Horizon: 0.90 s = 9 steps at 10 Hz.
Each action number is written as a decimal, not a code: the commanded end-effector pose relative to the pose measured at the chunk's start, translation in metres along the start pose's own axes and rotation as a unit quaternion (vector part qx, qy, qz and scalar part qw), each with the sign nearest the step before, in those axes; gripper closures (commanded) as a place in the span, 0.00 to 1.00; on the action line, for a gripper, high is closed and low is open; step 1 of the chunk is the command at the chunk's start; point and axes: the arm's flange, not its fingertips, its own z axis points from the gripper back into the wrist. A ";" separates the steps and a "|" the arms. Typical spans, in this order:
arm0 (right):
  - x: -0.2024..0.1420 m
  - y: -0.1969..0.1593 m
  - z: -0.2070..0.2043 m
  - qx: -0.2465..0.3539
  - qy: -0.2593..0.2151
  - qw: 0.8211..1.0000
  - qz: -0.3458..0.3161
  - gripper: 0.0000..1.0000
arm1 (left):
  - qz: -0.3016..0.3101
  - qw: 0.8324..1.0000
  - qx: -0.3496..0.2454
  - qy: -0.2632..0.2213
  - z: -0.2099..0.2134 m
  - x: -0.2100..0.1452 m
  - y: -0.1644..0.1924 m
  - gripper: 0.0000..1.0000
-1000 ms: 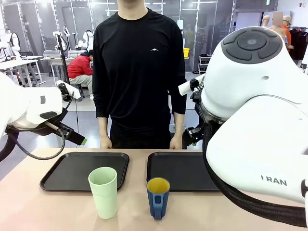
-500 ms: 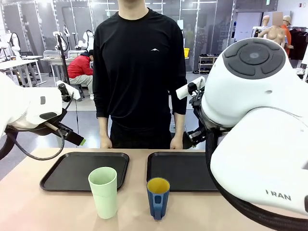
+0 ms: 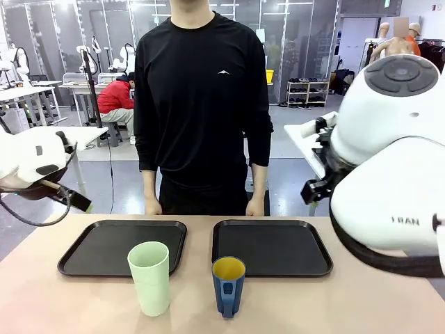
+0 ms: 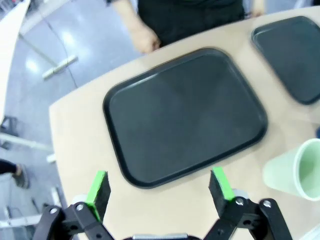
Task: Sort and store the cups by type.
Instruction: Pick up the Reusable plastic cup.
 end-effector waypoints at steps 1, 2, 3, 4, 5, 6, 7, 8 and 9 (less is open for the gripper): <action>-0.020 -0.029 -0.044 0.016 0.014 0.999 -0.033 0.00 | 0.042 0.999 -0.006 0.005 -0.027 -0.058 0.012 0.00; -0.023 -0.042 -0.062 0.023 0.034 0.999 -0.035 0.00 | 0.059 0.998 -0.021 0.019 -0.041 -0.064 0.026 0.00; -0.027 -0.052 -0.078 0.029 0.052 0.997 -0.039 0.00 | 0.064 0.997 -0.024 0.031 -0.053 -0.068 0.035 0.00; -0.031 -0.060 -0.093 0.034 0.073 0.995 -0.052 0.00 | 0.072 0.996 -0.024 0.044 -0.066 -0.070 0.042 0.00; -0.034 -0.064 -0.104 0.048 0.083 0.993 -0.062 0.00 | 0.080 0.995 -0.020 0.048 -0.072 -0.071 0.047 0.00; -0.036 -0.066 -0.110 0.064 0.090 0.991 -0.071 0.00 | 0.089 0.995 -0.014 0.050 -0.073 -0.073 0.050 0.00; -0.037 -0.067 -0.111 0.072 0.092 0.990 -0.076 0.00 | 0.094 0.994 -0.015 0.051 -0.072 -0.074 0.052 0.00; -0.037 -0.067 -0.112 0.077 0.093 0.990 -0.076 0.00 | 0.096 0.994 -0.013 0.052 -0.073 -0.074 0.052 0.00; -0.037 -0.067 -0.112 0.076 0.094 0.990 -0.078 0.00 | 0.098 0.994 -0.013 0.054 -0.074 -0.074 0.054 0.00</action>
